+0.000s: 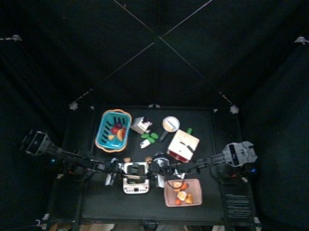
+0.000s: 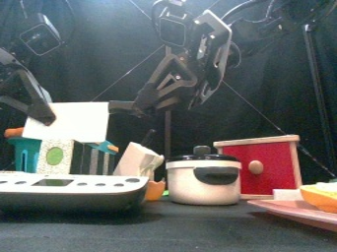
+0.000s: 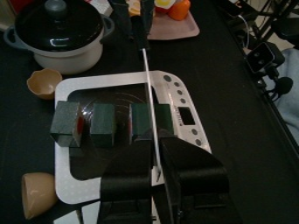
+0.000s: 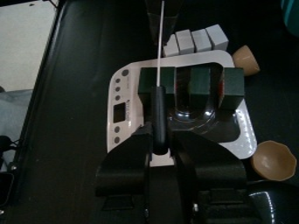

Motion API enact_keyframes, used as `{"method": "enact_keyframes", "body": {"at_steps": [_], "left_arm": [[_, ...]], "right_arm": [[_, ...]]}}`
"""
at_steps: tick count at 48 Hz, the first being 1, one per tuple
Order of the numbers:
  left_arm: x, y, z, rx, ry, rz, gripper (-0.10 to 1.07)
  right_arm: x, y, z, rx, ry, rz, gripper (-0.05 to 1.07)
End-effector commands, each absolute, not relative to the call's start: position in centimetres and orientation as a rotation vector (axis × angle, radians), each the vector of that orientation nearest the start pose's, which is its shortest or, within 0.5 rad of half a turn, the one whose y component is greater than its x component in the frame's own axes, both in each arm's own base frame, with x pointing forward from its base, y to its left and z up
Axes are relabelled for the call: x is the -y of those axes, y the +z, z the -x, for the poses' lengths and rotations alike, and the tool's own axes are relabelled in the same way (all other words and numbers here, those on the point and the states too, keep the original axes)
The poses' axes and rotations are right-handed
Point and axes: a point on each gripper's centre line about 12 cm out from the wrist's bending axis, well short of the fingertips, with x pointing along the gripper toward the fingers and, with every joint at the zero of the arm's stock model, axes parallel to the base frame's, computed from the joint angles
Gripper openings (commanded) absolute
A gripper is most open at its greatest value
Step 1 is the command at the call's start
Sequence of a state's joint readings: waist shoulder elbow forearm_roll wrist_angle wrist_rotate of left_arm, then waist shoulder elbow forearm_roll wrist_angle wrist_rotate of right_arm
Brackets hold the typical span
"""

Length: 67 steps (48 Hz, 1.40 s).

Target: Cut sushi roll

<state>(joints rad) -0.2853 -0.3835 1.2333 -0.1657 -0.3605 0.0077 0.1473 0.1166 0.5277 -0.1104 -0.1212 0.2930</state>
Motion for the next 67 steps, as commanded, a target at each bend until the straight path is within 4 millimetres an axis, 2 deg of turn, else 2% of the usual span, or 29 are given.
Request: {"method": "enact_keyframes", "body": {"at_steps": [1,67], "left_arm": [[6.37,15.13,-24.08,-0.483,-0.188,0.062,0.45],[6.3,14.81,-23.79,-0.494,-0.182,0.071,0.44]], "right_arm": [[-6.9,19.75,-43.56,-0.483,0.121,-0.145,0.5],[-6.92,19.47,-43.65,-0.489,0.122,-0.14,0.5]]}}
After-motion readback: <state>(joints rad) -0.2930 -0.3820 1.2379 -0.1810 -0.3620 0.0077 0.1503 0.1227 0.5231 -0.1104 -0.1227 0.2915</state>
